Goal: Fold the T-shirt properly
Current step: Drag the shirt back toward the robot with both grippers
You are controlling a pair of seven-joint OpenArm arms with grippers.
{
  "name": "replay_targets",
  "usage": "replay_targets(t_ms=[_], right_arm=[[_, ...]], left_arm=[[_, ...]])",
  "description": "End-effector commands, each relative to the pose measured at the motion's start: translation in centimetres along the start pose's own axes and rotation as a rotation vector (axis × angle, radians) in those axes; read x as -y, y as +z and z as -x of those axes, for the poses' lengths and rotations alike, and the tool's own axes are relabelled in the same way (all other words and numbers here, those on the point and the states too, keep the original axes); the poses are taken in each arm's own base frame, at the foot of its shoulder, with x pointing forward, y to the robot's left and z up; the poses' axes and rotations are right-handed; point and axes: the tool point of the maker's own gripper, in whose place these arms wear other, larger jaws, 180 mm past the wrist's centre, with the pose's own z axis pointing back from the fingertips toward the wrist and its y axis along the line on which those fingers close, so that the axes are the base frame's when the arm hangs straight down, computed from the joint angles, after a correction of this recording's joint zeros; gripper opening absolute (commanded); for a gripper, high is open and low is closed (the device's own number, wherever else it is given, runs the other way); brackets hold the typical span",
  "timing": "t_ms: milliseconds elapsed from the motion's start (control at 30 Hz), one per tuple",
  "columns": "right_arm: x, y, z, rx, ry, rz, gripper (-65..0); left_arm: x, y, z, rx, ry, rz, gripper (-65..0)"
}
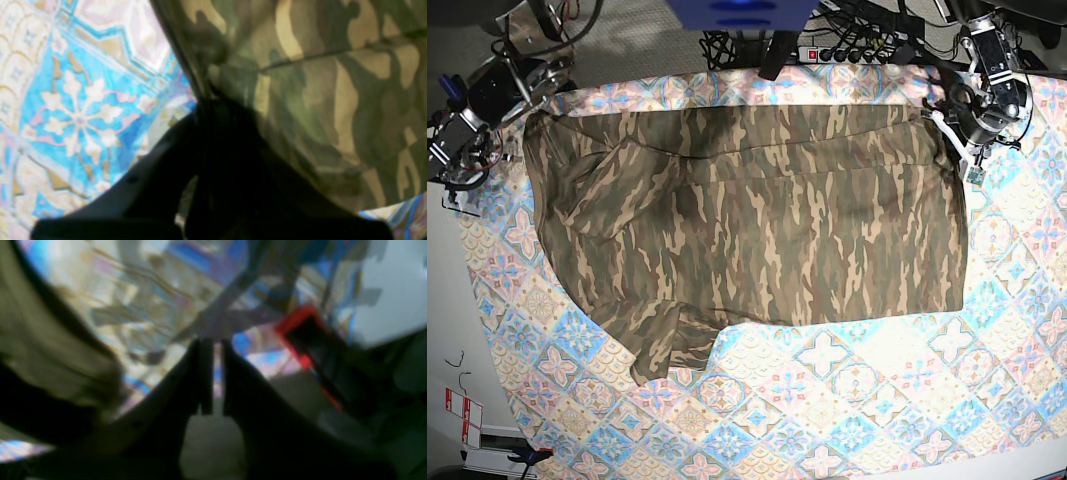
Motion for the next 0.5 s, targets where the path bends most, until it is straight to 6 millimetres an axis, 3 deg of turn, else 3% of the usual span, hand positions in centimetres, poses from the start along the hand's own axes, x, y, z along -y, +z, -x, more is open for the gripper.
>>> replay_targets(t_ms=[0, 100, 200, 367, 467], right_arm=[[1.3, 0.7, -0.3, 0.004, -0.007, 0.037, -61.5], [0.4, 0.1, 0.2, 0.002, 0.008, 0.023, -61.5], [-0.4, 0.0, -0.4, 0.009, 0.046, 0.022, -61.5], [-1.4, 0.1, -1.4, 0.007, 0.125, 0.033, -61.2], [-2.0, 0.4, -2.2, 0.011, 0.176, 0.045, -61.2]], left_arm=[[0.4, 0.6, 6.7, -0.273, -0.052, 0.004, -64.2], [0.7, 0.3, 7.4, -0.290, -0.039, 0.017, -63.8], [0.4, -0.1, 6.4, -0.278, -0.038, 0.012, -63.4], [-0.2, -0.1, 6.8, -0.311, -0.071, -0.014, -63.0], [-0.3, 0.0, 6.5, -0.305, -0.073, -0.021, -55.8]])
